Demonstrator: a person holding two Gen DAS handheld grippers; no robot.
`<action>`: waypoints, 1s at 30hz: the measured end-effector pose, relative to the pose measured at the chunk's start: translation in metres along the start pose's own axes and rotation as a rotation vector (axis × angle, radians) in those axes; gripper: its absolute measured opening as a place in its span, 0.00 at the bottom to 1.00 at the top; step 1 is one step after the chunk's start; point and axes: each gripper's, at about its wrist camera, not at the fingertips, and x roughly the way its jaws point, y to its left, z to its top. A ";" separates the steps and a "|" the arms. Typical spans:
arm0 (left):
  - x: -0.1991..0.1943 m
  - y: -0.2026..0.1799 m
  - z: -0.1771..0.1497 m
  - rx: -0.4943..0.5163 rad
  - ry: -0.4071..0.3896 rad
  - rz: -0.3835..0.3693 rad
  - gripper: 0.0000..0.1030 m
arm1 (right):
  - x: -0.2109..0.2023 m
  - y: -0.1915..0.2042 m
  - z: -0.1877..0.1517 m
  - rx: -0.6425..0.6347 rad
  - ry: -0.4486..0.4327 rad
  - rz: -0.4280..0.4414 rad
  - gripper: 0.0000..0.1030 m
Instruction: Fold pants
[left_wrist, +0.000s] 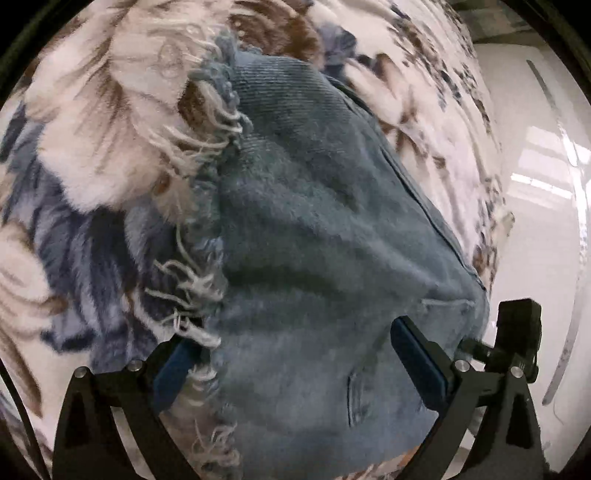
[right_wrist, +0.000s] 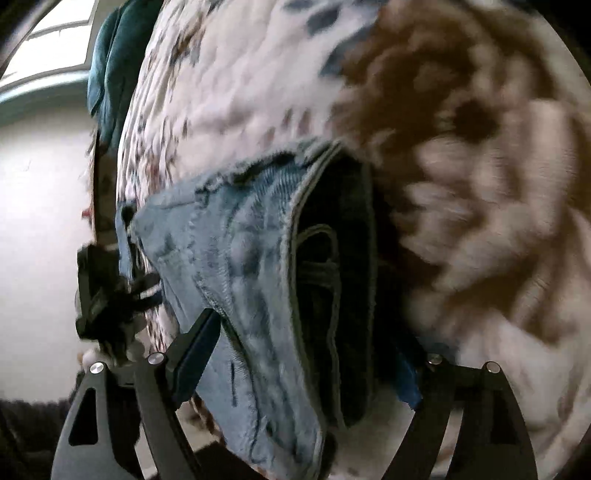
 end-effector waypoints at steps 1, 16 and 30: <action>0.002 -0.004 0.001 0.004 -0.004 0.001 0.98 | 0.007 -0.002 0.004 -0.016 0.001 0.000 0.84; 0.016 -0.040 0.011 0.159 0.006 -0.021 0.24 | 0.030 0.028 0.008 -0.109 0.029 -0.032 0.39; -0.067 -0.075 0.001 0.202 -0.105 -0.036 0.07 | -0.041 0.092 -0.027 -0.152 -0.113 0.024 0.24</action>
